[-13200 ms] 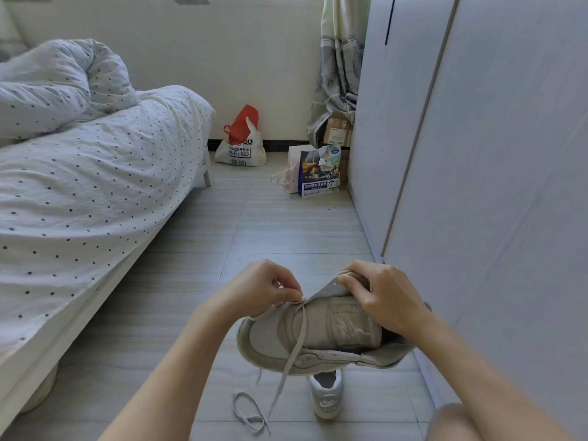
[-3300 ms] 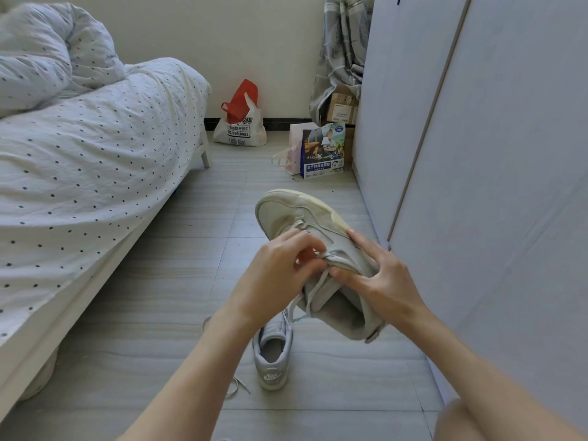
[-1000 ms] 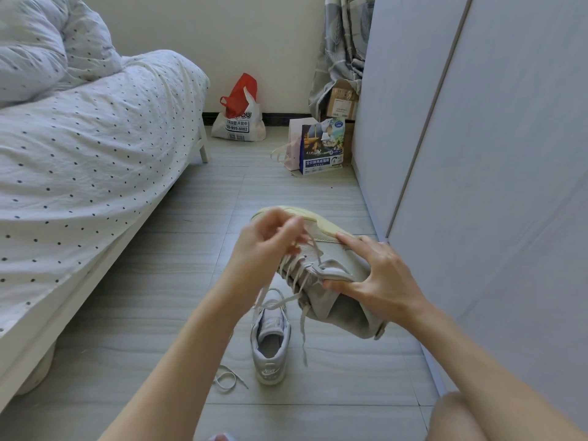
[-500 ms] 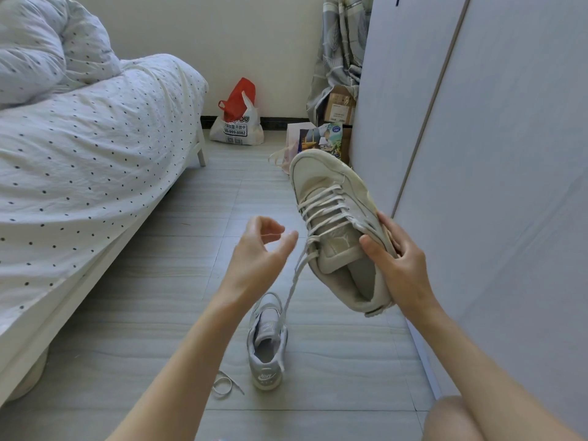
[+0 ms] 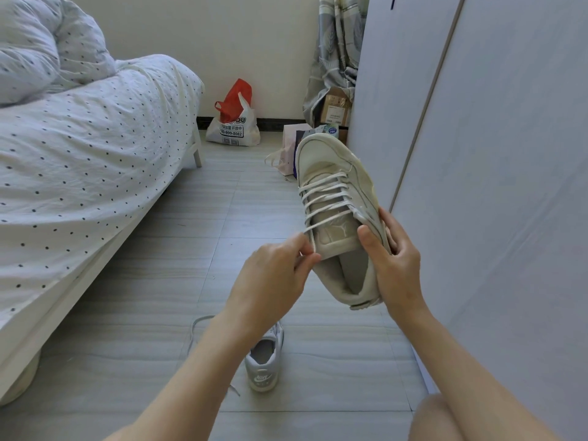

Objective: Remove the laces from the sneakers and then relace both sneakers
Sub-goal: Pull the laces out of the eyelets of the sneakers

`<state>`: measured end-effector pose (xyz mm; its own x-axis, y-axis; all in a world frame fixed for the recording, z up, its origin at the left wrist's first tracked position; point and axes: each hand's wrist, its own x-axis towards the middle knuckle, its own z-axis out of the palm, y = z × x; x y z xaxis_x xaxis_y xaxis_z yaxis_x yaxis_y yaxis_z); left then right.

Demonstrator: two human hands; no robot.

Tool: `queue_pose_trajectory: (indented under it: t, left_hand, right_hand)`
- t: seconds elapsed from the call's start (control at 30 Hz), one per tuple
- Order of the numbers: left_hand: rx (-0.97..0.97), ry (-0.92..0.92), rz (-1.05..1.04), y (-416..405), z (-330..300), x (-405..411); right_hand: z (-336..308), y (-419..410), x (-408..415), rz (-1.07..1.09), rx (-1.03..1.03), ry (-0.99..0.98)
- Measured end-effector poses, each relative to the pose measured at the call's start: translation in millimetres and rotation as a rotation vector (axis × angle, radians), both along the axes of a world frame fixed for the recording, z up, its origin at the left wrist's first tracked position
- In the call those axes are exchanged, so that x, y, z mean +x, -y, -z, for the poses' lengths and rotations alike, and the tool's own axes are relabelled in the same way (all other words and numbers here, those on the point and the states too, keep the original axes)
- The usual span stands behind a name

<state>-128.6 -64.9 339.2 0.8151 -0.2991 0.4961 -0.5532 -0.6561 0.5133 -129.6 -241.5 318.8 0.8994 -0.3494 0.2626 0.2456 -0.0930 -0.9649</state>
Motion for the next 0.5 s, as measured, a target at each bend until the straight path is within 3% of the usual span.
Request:
queue_pose_trajectory:
  t: [0.13, 0.3, 0.4, 0.5]
  left_hand:
    - [0.112, -0.018, 0.05, -0.8, -3.1, -6.1]
    - [-0.266, -0.172, -0.158, -11.9, -11.6, 6.9]
    - [-0.39, -0.428, -0.099, -9.0, -10.6, 10.3]
    - [-0.483, -0.497, -0.11, -5.5, -9.9, 9.5]
  right_hand:
    - [1.5, -0.1, 0.1, -0.017, -0.008, -0.007]
    - [0.4, 0.7, 1.1, -0.046, 0.087, -0.005]
    - [0.6, -1.4, 0.5, -0.08, 0.077, 0.0]
    - [1.5, -3.4, -0.4, -0.128, 0.026, -0.013]
